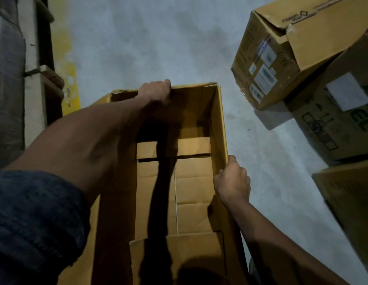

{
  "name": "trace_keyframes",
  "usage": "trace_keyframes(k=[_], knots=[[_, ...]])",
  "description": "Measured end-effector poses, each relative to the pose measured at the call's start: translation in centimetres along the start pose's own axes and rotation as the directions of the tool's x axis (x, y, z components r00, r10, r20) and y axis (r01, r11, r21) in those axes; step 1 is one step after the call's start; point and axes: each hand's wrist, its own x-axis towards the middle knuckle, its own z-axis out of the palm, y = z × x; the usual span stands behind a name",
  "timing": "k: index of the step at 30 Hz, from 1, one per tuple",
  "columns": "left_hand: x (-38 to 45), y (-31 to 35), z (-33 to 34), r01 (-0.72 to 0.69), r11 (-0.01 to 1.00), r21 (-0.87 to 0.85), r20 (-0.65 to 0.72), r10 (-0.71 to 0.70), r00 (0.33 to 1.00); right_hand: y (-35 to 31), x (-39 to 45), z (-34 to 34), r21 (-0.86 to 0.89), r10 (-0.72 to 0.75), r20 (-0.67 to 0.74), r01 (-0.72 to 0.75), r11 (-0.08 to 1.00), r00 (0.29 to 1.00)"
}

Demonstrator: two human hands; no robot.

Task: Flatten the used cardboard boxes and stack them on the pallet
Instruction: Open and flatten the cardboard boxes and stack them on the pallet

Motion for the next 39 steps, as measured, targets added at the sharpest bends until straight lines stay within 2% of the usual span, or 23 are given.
trace_keyframes(k=[2, 4, 6, 10, 15, 18, 21, 23, 26, 31, 39], knots=[[-2.0, 0.2, -0.2, -0.052, 0.996, 0.078, -0.001, 0.052, 0.999, 0.1, 0.0, -0.1, 0.006, -0.003, 0.001, 0.003, 1.000, 1.000], [-5.0, -0.2, 0.1, -0.082, 0.993, 0.086, -0.082, 0.090, 0.993, 0.3, 0.1, -0.2, 0.012, 0.003, -0.002, -0.003, 1.000, 1.000], [-8.2, -1.6, 1.3, -0.043, 0.998, 0.047, -0.136, 0.049, 0.989, 0.3, 0.1, -0.3, 0.014, 0.006, -0.010, -0.006, 1.000, 1.000], [-16.4, -3.9, 4.5, 0.078, 0.996, 0.052, -0.110, -0.072, 0.991, 0.4, 0.2, -0.2, 0.012, 0.003, -0.024, -0.003, 1.000, 1.000], [-26.0, -6.0, 8.9, 0.252, 0.948, -0.195, -0.084, -0.273, 0.958, 1.0, 0.0, -0.6, 0.007, -0.014, -0.032, 0.014, 1.000, 0.999], [-30.2, -6.3, 11.0, 0.255, 0.913, -0.319, -0.073, -0.292, 0.954, 2.1, -1.8, -0.2, 0.046, -0.013, -0.005, 0.013, 0.999, 1.000], [-32.8, -6.1, 12.6, 0.324, 0.846, -0.424, -0.029, -0.370, 0.929, 4.1, -4.5, 0.9, 0.029, 0.025, 0.012, -0.026, 0.999, 1.000], [-34.1, -5.9, 13.1, 0.449, 0.747, -0.490, 0.049, -0.491, 0.870, 5.5, -6.3, 1.4, -0.010, 0.050, 0.032, -0.050, 0.999, 0.998], [-35.2, -6.0, 13.4, 0.567, 0.683, -0.460, 0.198, -0.544, 0.815, 7.1, -8.3, 1.7, -0.063, 0.093, 0.052, -0.089, 0.994, 0.994], [-35.2, -6.0, 13.0, 0.585, 0.629, -0.513, 0.249, -0.543, 0.802, 7.3, -9.1, 1.4, -0.014, 0.065, 0.102, -0.064, 0.998, 0.993], [-36.4, -6.2, 9.6, 0.543, 0.600, -0.588, 0.184, -0.555, 0.811, 5.6, -10.7, -2.7, -0.006, -0.026, 0.107, 0.027, 1.000, 0.994]])
